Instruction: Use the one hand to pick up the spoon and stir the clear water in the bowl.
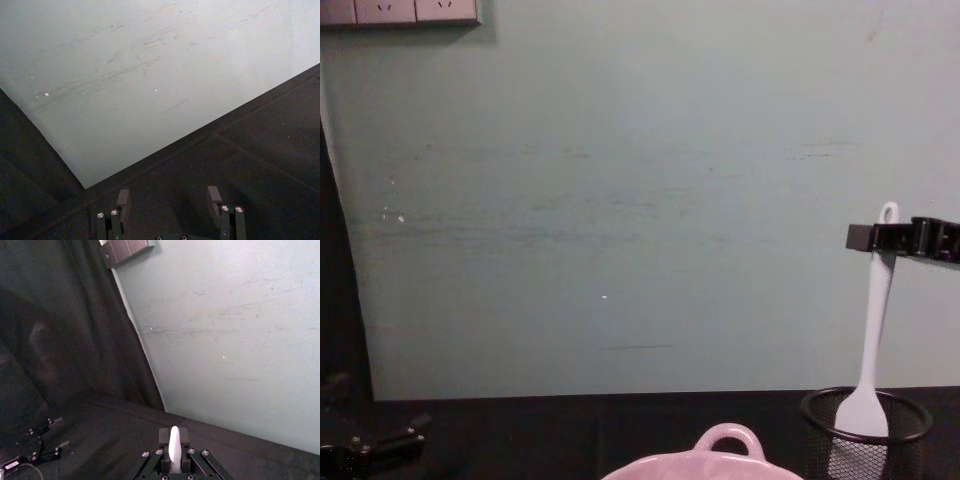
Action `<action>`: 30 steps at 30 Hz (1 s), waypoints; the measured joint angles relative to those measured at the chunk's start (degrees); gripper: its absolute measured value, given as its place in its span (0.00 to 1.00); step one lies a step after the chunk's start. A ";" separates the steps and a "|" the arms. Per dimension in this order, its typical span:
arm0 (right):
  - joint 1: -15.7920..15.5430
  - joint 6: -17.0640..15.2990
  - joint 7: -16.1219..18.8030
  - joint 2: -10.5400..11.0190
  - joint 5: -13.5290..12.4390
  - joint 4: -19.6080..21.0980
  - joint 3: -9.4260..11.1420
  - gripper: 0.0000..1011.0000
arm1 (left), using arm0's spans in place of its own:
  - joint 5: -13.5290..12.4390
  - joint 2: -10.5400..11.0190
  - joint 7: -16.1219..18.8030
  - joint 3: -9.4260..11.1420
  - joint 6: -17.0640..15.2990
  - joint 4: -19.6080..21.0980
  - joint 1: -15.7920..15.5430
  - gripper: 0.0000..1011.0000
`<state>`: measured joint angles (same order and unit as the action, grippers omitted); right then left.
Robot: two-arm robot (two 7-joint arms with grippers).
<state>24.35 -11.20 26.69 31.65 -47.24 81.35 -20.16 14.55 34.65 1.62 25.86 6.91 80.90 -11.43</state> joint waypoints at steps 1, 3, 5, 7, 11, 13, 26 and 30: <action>-0.02 0.02 0.01 0.02 -0.11 -0.23 -0.09 0.11 | 0.00 0.00 0.00 0.00 0.00 0.00 0.00 0.99; -0.04 0.01 0.11 0.04 -0.49 -0.88 -0.39 0.11 | 0.00 0.00 0.00 0.00 0.00 0.00 0.00 0.99; -0.02 0.01 0.25 0.03 -0.70 -1.24 -0.55 0.11 | 0.00 0.00 0.00 0.00 0.00 0.00 0.00 0.99; 0.00 0.01 0.37 -0.12 -1.20 -1.92 -0.75 0.11 | 0.00 0.00 0.00 0.00 0.00 0.00 0.00 0.99; 0.02 0.09 0.50 -0.46 -2.18 -3.10 -1.00 0.11 | 0.00 0.00 0.00 0.00 0.00 0.00 0.00 0.99; 0.01 0.21 0.50 -0.52 -2.37 -3.36 -1.07 0.11 | 0.00 0.00 0.00 0.00 0.00 0.00 0.00 0.99; 0.12 0.81 1.11 -1.54 -5.01 -6.69 -1.19 0.11 | 0.00 0.00 0.00 0.00 0.00 0.00 0.00 0.99; 0.21 0.90 1.43 -1.87 -5.88 -7.77 -1.19 0.11 | 0.00 0.00 0.00 0.00 0.00 0.00 0.00 0.99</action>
<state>24.56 -10.31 28.12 29.78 -53.12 73.57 -21.34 14.55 34.65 1.62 25.86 6.91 80.90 -11.43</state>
